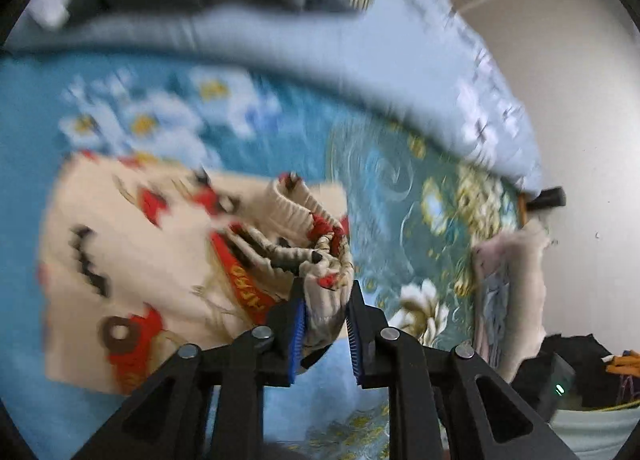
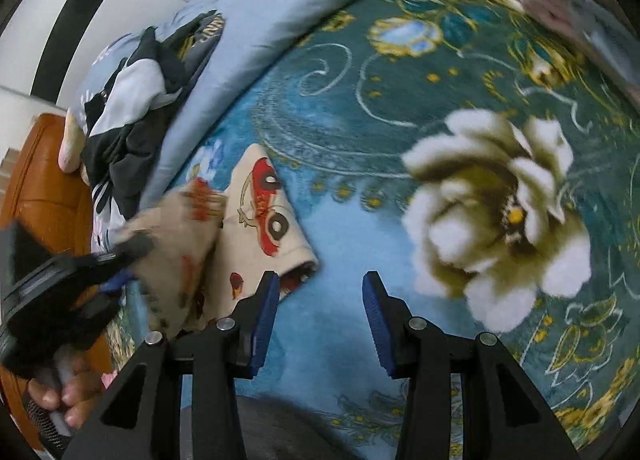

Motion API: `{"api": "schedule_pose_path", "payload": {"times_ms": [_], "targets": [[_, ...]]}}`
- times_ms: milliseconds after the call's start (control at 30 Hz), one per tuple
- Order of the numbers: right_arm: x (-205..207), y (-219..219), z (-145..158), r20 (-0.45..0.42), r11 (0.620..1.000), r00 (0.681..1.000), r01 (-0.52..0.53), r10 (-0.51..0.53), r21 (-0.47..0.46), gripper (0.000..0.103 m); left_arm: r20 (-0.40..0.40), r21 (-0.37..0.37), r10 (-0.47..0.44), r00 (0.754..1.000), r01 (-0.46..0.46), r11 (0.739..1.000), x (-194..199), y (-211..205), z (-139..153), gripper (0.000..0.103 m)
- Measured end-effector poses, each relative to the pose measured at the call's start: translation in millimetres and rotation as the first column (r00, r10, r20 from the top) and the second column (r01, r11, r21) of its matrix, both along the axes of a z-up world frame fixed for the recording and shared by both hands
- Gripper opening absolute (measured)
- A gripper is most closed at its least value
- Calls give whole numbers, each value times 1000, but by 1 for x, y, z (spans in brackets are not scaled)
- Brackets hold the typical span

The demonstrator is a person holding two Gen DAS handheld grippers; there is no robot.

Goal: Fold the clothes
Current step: 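Grasp the folded pants with both grippers at the waistband end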

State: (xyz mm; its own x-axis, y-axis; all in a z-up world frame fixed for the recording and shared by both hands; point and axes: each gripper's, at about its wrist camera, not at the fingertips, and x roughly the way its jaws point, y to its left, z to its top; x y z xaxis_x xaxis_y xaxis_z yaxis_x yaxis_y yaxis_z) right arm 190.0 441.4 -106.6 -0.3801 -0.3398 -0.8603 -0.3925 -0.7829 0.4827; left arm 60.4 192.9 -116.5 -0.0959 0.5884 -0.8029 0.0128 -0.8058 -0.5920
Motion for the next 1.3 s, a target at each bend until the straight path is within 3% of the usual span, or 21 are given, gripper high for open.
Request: {"api": "schedule_pose_path", "payload": {"times_ms": [100, 200, 367, 433, 567, 833, 900, 933, 1033, 1167, 1200, 1300], "targets": [[0, 0, 0, -9, 1000, 1000, -14, 14, -4, 44, 12, 94, -15, 1000, 14, 995, 13, -11, 7, 51], [-7, -3, 3, -23, 999, 999, -45, 44, -5, 44, -6, 168, -16, 1000, 17, 986, 26, -30, 18, 56], [-33, -32, 2, -38, 992, 991, -125, 125, -12, 45, -124, 15, 152, 981, -152, 988, 33, -127, 34, 59], [-45, -46, 0, -41, 986, 986, -164, 163, -14, 45, -113, -75, 213, 971, -222, 972, 36, -165, 24, 59], [-72, -68, -8, -11, 972, 974, -226, 227, 65, 45, -53, -115, 253, 966, -257, 959, 51, -201, -5, 59], [-110, -107, -22, 95, 916, 930, -367, 355, 162, 43, -38, -158, 139, 990, -143, 977, 72, -181, -36, 59], [-107, -114, -25, 114, 905, 920, -390, 376, 169, 10, -29, -142, 132, 991, -135, 981, 74, -178, -42, 59], [-105, -117, -23, 111, 897, 914, -404, 390, 177, 8, -30, -131, 130, 991, -132, 983, 75, -177, -44, 59], [-107, -116, 4, 34, 885, 912, -405, 408, 229, 7, -45, -93, 102, 994, -106, 990, 76, -174, -43, 59], [-121, -102, 52, -110, 900, 913, -358, 394, 250, 7, -40, -51, 69, 997, -71, 996, 74, -166, -44, 60], [-126, -100, 49, -96, 892, 910, -368, 404, 263, 7, -35, -53, 63, 997, -65, 996, 73, -164, -44, 60], [-138, -95, 2, 66, 879, 920, -388, 386, 276, 8, -27, -43, 46, 999, -47, 998, 73, -163, -42, 60]]}}
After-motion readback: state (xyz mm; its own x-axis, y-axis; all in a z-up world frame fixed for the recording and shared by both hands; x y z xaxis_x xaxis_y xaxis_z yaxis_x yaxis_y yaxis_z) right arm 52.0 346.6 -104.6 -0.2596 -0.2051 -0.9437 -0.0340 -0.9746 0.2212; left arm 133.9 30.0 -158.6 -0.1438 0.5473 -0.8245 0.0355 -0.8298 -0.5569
